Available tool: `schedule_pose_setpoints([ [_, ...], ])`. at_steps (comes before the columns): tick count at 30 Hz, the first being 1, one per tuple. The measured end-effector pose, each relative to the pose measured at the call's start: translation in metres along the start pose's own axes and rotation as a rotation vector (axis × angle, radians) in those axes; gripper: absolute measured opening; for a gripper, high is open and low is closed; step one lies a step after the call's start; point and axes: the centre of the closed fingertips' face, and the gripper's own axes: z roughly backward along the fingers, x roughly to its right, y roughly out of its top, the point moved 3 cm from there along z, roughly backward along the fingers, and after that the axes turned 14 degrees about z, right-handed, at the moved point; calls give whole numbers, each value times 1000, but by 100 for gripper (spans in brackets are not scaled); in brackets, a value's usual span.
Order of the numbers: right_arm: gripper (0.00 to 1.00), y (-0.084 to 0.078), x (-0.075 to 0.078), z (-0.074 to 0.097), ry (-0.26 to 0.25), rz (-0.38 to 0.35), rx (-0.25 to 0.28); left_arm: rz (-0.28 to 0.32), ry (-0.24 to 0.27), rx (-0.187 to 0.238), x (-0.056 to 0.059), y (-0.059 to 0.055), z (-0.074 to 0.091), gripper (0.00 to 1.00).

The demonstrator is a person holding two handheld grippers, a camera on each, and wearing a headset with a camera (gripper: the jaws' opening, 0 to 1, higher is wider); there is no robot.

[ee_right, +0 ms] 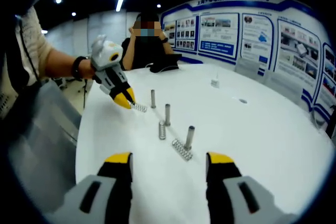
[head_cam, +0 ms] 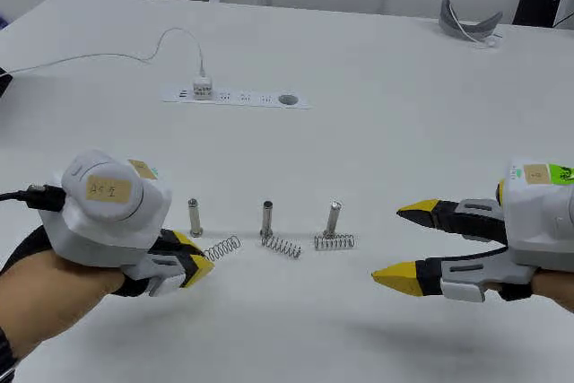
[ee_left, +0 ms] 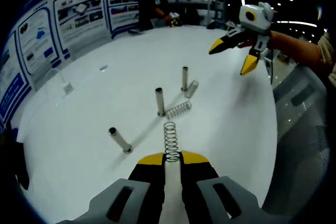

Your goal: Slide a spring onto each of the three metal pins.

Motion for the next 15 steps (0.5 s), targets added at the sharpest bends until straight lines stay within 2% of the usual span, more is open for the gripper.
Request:
schedule_pose_setpoints([
  [6, 49, 11, -3, -4, 53, -14, 32, -70, -62, 28, 16, 6, 0, 10],
  [11, 44, 18, -8, -10, 92, -7, 44, -108, -88, 37, 21, 8, -1, 10],
  [15, 41, 23, -13, -16, 128, -7, 56, -137, -134, 67, 31, 13, 0, 10],
])
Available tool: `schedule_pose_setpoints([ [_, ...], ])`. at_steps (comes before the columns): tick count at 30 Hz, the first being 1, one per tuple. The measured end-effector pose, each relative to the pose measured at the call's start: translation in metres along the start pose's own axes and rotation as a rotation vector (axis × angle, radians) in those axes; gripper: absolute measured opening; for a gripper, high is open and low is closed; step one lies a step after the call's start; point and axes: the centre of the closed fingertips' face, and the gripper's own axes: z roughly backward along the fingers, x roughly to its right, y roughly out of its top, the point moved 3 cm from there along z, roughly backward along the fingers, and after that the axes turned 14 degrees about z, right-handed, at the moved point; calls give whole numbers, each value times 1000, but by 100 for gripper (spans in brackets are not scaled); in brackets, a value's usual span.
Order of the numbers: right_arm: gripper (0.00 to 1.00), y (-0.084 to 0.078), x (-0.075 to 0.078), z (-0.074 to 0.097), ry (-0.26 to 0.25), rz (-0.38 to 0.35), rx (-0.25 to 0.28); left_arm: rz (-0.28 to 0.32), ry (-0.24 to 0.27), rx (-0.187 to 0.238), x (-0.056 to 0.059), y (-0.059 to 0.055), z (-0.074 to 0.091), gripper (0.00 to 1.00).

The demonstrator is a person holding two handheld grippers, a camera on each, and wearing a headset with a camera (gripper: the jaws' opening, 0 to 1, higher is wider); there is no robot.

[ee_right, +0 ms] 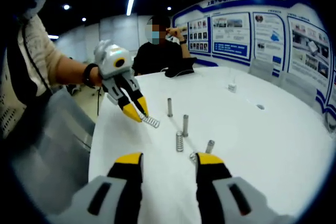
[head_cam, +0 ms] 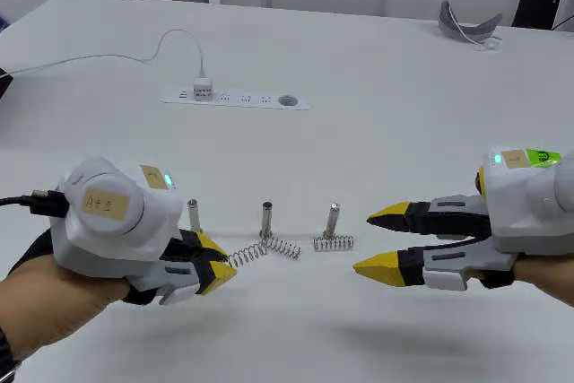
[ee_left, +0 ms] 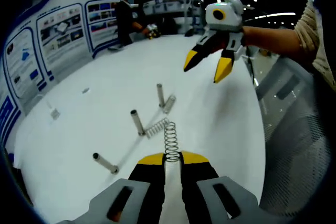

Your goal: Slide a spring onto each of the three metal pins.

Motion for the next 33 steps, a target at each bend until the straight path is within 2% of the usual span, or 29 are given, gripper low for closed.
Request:
schedule_pose_setpoints([
  [3, 38, 4, 0, -3, 22, -9, 18, -17, -16, 13, 4, 3, 0, 10],
  [6, 36, 10, -2, -6, 46, -18, 42, -43, -52, 35, 12, 8, 0, 10],
  [10, 33, 17, -5, -10, 73, -21, 63, -71, -75, 47, 20, 13, -1, 10],
  [26, 27, 33, -29, -22, 172, 25, 104, -180, -163, 121, 53, 39, 3, 10],
  [33, 22, 35, -36, -24, 203, 28, 109, -202, -186, 134, 60, 44, 4, 10],
])
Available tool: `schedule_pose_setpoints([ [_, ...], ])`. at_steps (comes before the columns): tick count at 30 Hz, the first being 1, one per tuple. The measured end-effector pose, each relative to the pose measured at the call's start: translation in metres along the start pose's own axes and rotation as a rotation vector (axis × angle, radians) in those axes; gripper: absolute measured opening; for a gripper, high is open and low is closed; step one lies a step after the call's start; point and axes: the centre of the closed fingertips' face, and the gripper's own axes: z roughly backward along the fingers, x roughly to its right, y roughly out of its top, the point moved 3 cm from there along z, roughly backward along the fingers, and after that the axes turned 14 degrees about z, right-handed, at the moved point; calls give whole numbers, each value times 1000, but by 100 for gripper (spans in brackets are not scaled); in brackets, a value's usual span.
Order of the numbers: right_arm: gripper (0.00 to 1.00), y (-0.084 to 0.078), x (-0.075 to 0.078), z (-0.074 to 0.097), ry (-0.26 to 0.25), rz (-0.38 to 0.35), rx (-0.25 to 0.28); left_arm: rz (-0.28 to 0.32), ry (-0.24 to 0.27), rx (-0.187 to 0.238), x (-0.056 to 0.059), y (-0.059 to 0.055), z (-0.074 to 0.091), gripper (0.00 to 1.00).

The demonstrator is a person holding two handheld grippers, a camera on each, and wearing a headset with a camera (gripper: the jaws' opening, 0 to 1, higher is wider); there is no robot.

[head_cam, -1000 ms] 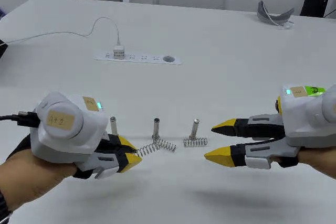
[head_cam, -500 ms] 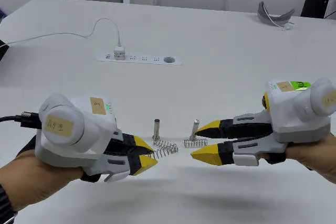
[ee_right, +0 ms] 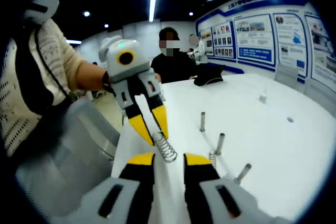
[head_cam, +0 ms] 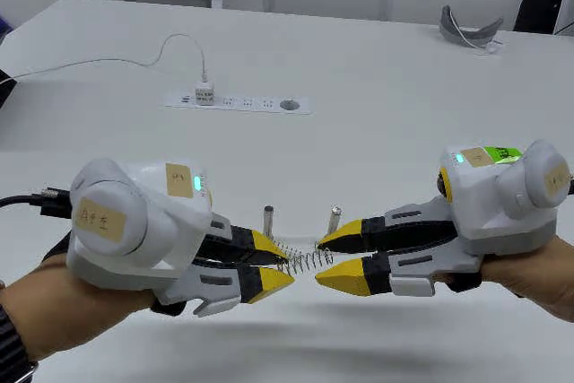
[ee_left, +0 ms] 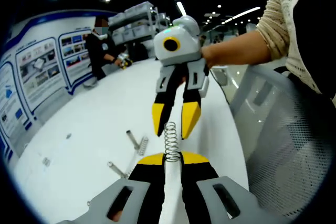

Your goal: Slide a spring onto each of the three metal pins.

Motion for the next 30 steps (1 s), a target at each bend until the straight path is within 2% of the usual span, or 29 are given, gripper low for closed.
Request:
schedule_pose_setpoints([
  [9, 15, 3, -5, 0, 33, -2, 1, -22, -13, -12, 4, -1, -1, 10],
  [18, 13, 21, -12, -1, 53, 25, 2, -35, -8, -23, 5, -3, -2, 9],
  [24, 12, 30, -14, -6, 62, 61, -22, -35, -2, -25, 4, -3, -2, 9],
  [30, 12, 34, -12, -11, 62, 111, -74, -18, 7, -16, 2, -4, -1, 9],
])
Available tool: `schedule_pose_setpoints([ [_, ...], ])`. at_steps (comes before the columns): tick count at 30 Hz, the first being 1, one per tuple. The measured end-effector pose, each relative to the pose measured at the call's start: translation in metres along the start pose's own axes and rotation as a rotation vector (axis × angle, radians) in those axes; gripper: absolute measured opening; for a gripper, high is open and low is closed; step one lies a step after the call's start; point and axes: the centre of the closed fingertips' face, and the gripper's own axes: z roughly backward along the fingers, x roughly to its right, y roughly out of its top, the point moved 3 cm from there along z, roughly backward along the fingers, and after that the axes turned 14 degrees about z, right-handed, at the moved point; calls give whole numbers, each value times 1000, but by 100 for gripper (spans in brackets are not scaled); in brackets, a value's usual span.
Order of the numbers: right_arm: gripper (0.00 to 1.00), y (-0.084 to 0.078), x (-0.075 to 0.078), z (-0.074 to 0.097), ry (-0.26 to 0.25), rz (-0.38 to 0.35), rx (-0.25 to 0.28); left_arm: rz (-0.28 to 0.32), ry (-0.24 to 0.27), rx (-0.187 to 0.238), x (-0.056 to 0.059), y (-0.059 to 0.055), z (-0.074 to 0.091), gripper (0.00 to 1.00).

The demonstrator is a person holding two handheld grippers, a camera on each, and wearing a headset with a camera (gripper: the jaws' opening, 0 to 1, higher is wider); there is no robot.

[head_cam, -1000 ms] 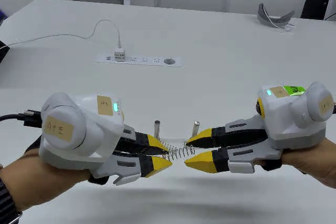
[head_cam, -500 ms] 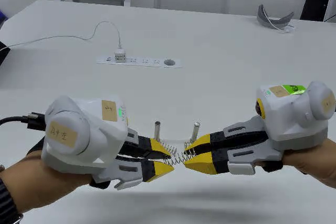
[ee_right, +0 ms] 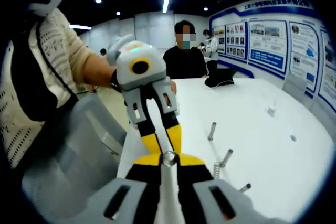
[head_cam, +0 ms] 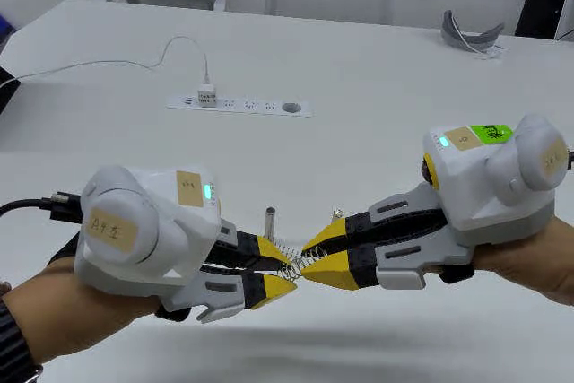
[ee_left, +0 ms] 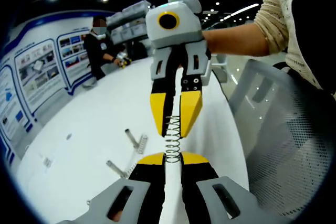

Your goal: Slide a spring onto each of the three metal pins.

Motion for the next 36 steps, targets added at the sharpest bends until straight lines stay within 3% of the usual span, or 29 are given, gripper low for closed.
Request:
schedule_pose_setpoints([
  [10, 12, 7, 6, -13, 36, 59, -80, 36, 41, 15, -6, -5, 1, 10],
  [21, 12, 12, 17, -24, 73, 80, -131, 135, 100, 67, -16, -11, 11, 17],
  [27, 12, 17, 24, -29, 83, 100, -148, 195, 136, 97, -21, -19, 18, 23],
  [36, 12, 22, 39, -34, 76, 118, -184, 276, 228, 136, -32, -36, 31, 33],
])
